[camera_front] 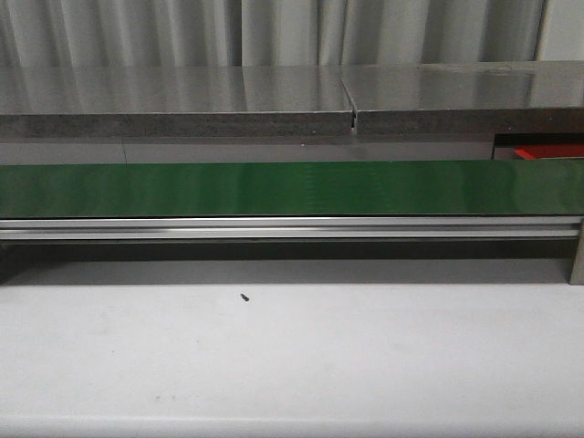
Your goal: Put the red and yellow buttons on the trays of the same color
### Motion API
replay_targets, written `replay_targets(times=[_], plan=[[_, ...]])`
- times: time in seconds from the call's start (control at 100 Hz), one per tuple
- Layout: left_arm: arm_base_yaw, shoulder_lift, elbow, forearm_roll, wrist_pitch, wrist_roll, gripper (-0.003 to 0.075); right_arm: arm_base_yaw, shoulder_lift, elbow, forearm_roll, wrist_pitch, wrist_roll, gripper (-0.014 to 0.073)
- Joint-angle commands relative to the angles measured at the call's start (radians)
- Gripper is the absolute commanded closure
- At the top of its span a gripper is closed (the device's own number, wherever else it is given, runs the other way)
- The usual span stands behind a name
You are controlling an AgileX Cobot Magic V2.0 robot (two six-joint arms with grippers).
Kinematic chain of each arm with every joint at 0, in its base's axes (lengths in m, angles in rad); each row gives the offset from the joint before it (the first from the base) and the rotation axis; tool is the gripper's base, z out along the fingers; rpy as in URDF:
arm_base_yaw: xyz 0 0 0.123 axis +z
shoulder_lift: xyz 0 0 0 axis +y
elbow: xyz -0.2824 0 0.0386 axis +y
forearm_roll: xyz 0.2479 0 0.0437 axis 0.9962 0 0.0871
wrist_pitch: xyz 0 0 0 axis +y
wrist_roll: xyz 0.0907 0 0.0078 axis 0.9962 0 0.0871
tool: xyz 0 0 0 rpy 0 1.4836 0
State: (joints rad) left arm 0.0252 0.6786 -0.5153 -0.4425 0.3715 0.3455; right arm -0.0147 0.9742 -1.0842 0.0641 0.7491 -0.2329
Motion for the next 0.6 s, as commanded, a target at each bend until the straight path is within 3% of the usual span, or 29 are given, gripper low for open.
replay_targets(times=[0.0,0.21,0.3,0.42,0.59], plan=[[-0.006,-0.004,-0.027,-0.022,-0.066,0.001,0.0739,-0.001,-0.099,0.084,-0.005,-0.099,0.008,0.0003],[-0.006,-0.004,-0.027,-0.022,-0.066,0.001,0.0739,-0.002,-0.259,0.296,-0.005,-0.077,0.012,0.0004],[-0.006,-0.004,-0.027,-0.022,-0.066,0.001,0.0739,-0.002,-0.297,0.350,-0.005,-0.066,0.012,0.0058],[-0.006,-0.004,-0.027,-0.022,-0.066,0.001,0.0739,-0.002,-0.311,0.372,-0.005,-0.059,0.012,0.0267],[-0.006,-0.004,-0.027,-0.022,-0.068,0.001,0.0739,-0.002,-0.311,0.372,-0.005,-0.068,0.012,0.0668]])
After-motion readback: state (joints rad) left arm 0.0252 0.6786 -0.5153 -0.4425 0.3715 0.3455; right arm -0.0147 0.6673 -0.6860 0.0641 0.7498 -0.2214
